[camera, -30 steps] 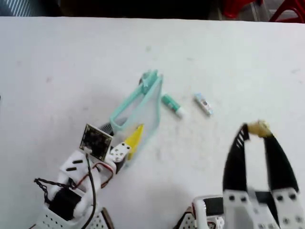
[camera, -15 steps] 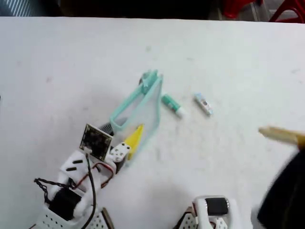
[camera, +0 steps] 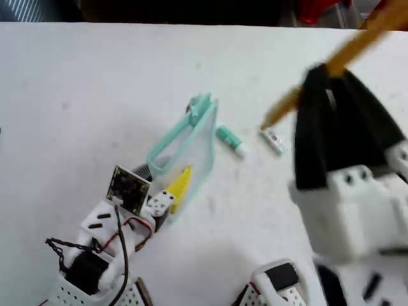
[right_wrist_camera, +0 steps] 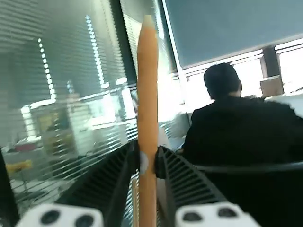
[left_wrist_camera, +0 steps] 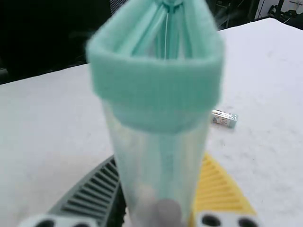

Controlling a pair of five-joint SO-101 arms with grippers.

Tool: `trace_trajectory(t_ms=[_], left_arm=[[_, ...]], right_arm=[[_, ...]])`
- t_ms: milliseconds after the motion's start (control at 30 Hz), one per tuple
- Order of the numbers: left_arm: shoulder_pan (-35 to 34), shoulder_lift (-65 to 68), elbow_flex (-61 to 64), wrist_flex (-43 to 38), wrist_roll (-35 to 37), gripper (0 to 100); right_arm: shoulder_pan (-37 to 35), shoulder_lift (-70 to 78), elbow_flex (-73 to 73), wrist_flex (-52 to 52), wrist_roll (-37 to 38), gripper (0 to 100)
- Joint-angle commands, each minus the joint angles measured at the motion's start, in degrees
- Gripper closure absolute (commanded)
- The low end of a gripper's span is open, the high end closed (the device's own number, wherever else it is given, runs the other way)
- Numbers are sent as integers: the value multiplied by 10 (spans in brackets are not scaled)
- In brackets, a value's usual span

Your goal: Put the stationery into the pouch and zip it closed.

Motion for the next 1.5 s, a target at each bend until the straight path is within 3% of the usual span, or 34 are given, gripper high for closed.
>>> trace_trajectory(t_ms=[0,533,667,800,1000,1167,1333,1467], left_arm=[[9,5,-1,-14,-4,823],[9,5,-1,-15,-7,823],[9,5,-1,-15,-7,823],[9,5,-1,-15,-7,823],[9,5,-1,-15,-7,823],[9,5,-1,-15,-7,823],[7,5,-1,-16,-6,823],[8,5,-1,-16,-4,823]], right_arm=[[-59,62,1,16,-1,982],[-105,230,33,34,0,981],[-144,189,127,17,14,981],[-170,106,269,-66,99,981],[-169,3,482,-185,109,981],[-169,-17,512,-208,109,981],[-169,-18,510,-156,110,981],[-174,-19,509,-131,190,981]])
